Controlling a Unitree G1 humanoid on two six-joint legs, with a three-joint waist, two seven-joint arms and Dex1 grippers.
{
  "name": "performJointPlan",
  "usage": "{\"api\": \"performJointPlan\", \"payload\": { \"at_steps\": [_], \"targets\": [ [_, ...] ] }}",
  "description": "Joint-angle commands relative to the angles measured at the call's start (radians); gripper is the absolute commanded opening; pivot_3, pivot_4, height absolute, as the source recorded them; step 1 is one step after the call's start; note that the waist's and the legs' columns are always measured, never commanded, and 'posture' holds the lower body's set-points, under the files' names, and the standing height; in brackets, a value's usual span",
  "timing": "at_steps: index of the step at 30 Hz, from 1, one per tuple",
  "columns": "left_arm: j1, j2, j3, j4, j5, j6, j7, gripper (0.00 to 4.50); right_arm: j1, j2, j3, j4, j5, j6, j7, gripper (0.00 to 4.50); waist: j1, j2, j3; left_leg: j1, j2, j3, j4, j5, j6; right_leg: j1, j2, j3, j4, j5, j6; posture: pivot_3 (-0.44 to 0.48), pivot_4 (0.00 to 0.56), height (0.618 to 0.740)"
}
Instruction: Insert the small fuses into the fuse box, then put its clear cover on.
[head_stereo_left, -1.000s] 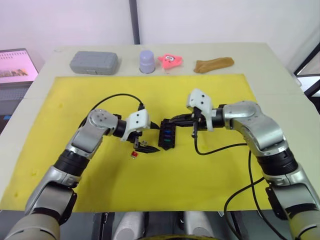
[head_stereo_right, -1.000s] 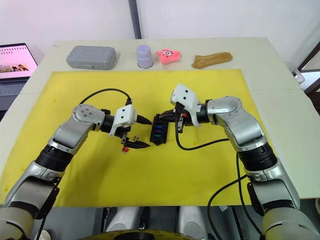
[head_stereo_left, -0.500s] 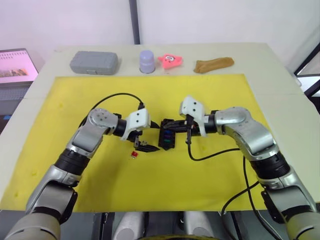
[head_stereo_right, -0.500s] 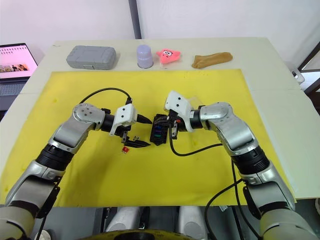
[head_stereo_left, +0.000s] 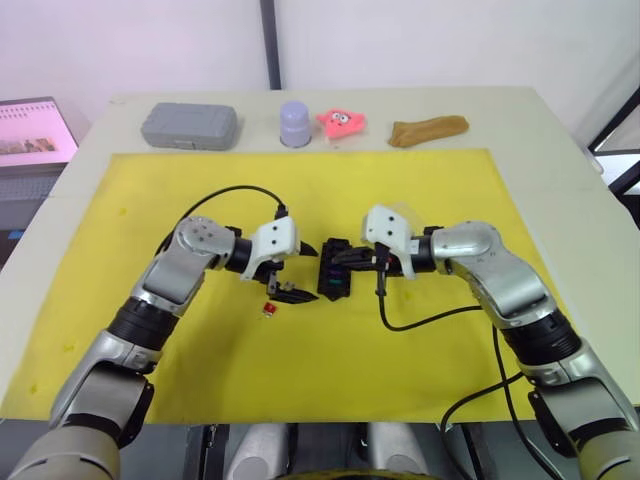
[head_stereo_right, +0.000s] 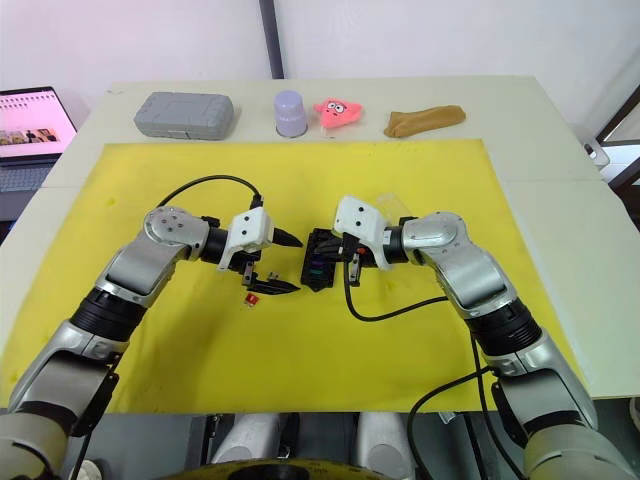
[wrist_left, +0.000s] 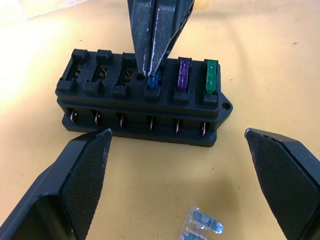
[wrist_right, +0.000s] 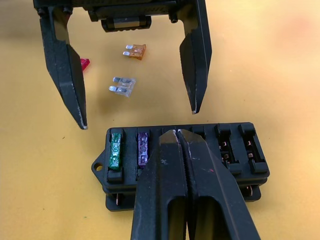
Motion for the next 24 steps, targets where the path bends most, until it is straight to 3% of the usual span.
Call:
{"api": "performJointPlan", "payload": {
  "at_steps": [1,9,16,24],
  "targets": [
    [0.004,0.014,0.022,-0.032,-0.001,-0.012,0.005,4.5,0.029,-0.03,0.039,0.036,-0.049,0.009,0.015,0.05,0.0,0.0,0.0,0.0,0.0,0.0,0.0,0.0,0.0,0.0,0.0,0.0,0.0,0.0,0.0,0.0,0.15,0.74],
    [0.002,0.027,0.027,-0.041,-0.009,-0.005,0.0,4.5,0.026,-0.032,0.047,0.037,-0.069,0.001,0.022,0.05,0.002,0.0,-0.001,0.001,0.0,0.0,0.0,0.0,0.0,0.001,0.0,0.0,0.0,0.0,0.0,0.0,0.15,0.74],
    [-0.018,0.054,0.065,-0.059,-0.066,0.019,-0.052,4.5,-0.041,-0.007,-0.065,-0.043,0.042,0.112,0.01,0.05,0.0,0.0,-0.001,-0.001,0.0,0.0,0.0,0.0,0.0,0.0,0.0,0.0,0.0,0.0,0.0,0.0,0.15,0.74],
    [-0.041,0.144,0.199,-0.079,-0.194,0.126,-0.1,4.5,-0.048,-0.098,-0.176,-0.178,0.123,0.218,0.013,0.05,-0.001,0.0,0.0,-0.002,0.0,-0.001,0.0,0.0,0.0,-0.002,0.0,0.0,0.0,0.0,0.0,0.0,0.15,0.74]
  ]
}}
